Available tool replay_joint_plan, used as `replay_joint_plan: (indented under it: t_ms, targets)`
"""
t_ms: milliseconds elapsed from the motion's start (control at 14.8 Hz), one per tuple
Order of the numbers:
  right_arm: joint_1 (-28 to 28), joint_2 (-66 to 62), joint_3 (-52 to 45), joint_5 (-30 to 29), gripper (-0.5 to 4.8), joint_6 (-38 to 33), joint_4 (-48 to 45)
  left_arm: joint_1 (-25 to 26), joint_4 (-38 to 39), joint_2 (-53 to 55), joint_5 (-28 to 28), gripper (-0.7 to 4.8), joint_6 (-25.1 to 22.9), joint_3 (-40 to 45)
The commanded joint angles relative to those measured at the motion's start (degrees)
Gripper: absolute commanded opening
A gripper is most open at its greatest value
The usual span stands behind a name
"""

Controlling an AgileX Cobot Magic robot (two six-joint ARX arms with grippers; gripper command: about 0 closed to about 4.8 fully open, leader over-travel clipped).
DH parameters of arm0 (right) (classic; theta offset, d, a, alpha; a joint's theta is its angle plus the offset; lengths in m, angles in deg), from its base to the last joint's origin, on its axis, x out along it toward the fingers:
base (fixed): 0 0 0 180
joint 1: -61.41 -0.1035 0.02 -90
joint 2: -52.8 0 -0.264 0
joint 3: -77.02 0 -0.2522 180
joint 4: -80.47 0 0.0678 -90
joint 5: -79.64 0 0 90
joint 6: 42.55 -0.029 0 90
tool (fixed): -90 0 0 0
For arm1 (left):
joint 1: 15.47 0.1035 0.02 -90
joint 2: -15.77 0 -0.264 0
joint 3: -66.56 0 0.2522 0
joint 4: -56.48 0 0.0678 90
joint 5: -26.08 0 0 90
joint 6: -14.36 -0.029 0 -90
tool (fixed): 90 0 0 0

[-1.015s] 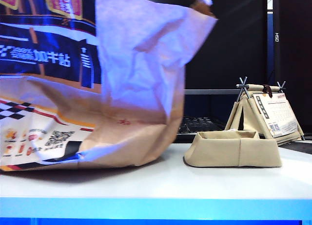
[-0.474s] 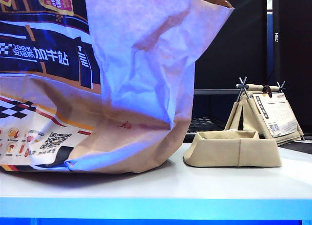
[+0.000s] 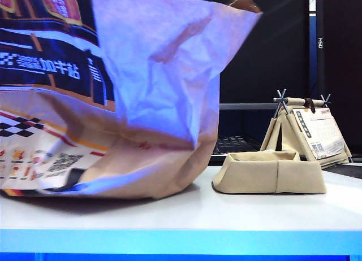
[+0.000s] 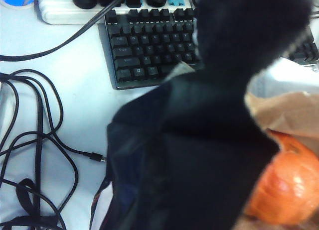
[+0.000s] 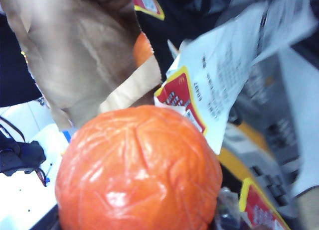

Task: Open the paper bag and put two oranges into the paper bag.

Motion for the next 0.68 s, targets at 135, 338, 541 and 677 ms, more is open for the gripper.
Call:
replay_joint_plan:
  t_ms: [135,338,541,677]
  targets:
    - [-1.49,1.40,0.48,-0.42,-0.01,-0.02,0.90,0.02,-1.09,0.94,-0.04,-0.06,1.14,-0.24]
    - [-1.55,1.90,0.50,-0.44,-0.02,-0.02,1.64,0.02,-1.16,1.57,-0.02,-0.06,1.11,-0.24]
    - [-2.19,3.17,0.52,-2.62,-0.02,0.00,0.46,0.02,-3.43,1.66,-0.02,-0.06,1.88,-0.26]
    - [-2.82,3.13,0.55,-4.70,-0.02,0.02,-2.36,0.00,-6.19,1.66,-0.48,-0.06,3.45,-0.28]
